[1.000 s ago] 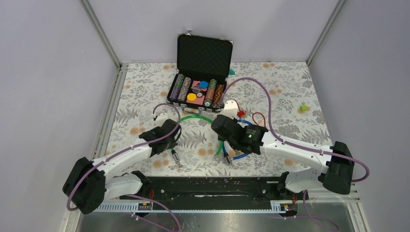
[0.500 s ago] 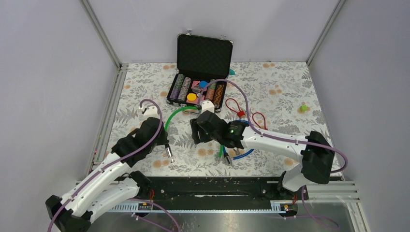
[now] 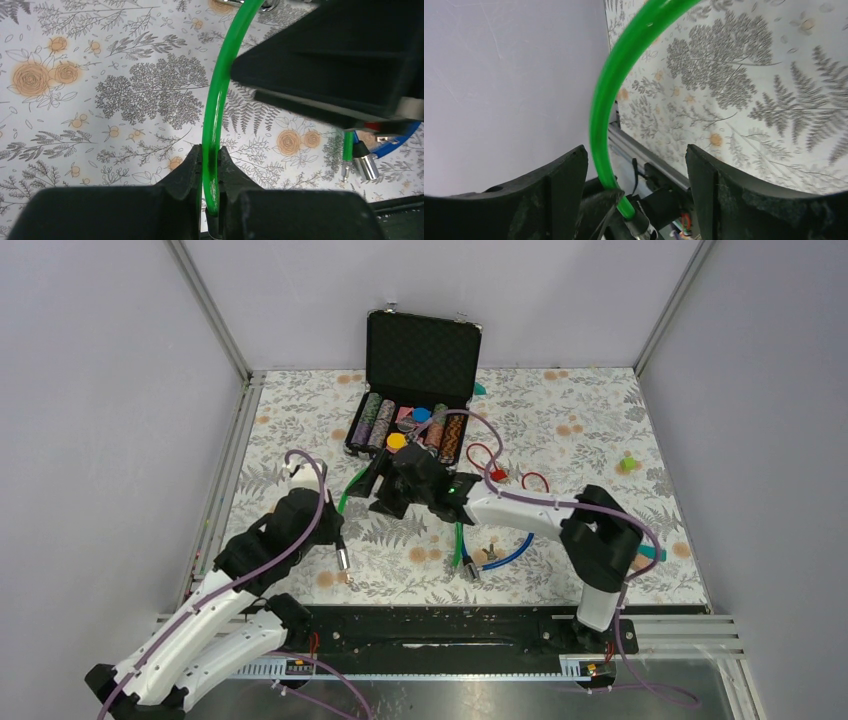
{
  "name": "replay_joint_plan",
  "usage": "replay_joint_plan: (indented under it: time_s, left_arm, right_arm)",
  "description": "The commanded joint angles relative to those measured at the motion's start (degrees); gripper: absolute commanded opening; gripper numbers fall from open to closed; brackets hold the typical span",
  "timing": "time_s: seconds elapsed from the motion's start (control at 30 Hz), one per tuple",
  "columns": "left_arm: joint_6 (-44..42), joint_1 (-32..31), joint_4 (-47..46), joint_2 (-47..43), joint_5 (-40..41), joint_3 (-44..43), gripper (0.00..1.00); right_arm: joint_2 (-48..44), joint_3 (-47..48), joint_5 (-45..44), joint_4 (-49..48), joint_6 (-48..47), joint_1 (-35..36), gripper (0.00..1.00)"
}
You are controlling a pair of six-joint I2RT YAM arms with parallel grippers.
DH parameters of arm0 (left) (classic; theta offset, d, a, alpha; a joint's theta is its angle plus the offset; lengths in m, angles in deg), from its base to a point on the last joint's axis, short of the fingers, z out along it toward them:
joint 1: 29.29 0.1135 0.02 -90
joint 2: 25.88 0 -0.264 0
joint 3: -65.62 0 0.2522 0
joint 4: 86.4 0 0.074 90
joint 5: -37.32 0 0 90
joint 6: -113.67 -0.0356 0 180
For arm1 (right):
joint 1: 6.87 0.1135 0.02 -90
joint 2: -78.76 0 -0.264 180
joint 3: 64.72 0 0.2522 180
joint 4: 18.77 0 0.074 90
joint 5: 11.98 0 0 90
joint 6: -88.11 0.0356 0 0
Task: Lock with the key
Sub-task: Pick up the lock from the center of the board.
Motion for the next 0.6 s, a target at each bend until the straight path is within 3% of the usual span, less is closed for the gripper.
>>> replay_joint_plan:
  time_s: [0.0,0.17,0.23,0.3,0.43,0.5,0.57]
  left_arm:
    - [-2.4,-0.23,-4.66,-2.4,-3.48,-3.88,0.0]
    - [-2.9,-0.3,-4.59,-2.96,-4.31,-4.39,0.0]
    - [-3.04,-0.27,-4.66,-3.12,-4.88,-4.76,0.0]
    - [-2.94,-0.23,-4.42,-3.46,-5.08,-5.46,0.0]
    - [-2.26,-0.23,-3.72,-4.02,-5.41,-6.47,0.0]
    - [-1.55,-0.27,-3.34,-4.23,-5.54,-6.81,0.04]
    - [-0.75,-0.27,-2.92,-4.41,-5.39,-6.8,0.21]
  right_arm:
    - [4.45,6.01,7.06,-4.94,10.21,0.07,0.79]
    - [6.84,8.56,8.36,-10.0,12.16,-0.14,0.81]
    - [7.55,9.73,9.22,-10.02,12.23,-0.17,0.76]
    - [7.77,9.61,9.44,-10.52,12.61,-0.18,0.58]
    - [6.15,7.67,8.16,-12.41,12.74,-0.17,0.11]
    - [4.38,7.1,6.37,-12.1,11.88,-0.17,0.0]
    - [1.91,6.98,4.59,-11.11,10.39,-0.02,0.0]
